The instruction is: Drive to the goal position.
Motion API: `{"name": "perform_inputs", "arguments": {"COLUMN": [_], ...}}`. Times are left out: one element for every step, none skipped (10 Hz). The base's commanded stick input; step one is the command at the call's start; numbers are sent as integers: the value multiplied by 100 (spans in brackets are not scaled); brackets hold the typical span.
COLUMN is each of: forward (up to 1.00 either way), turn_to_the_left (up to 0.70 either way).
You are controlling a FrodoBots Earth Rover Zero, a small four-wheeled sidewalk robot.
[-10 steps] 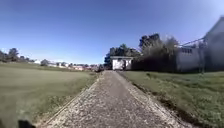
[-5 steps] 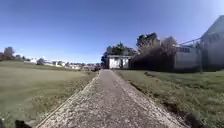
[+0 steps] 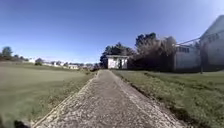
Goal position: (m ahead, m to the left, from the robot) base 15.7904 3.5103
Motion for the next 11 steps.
{"name": "perform_inputs", "arguments": {"forward": [50,50,50,50,50,50,50,50,50,50,50], "turn_to_the_left": [15,0,0,0,0,0,0,0,0,0,0]}}
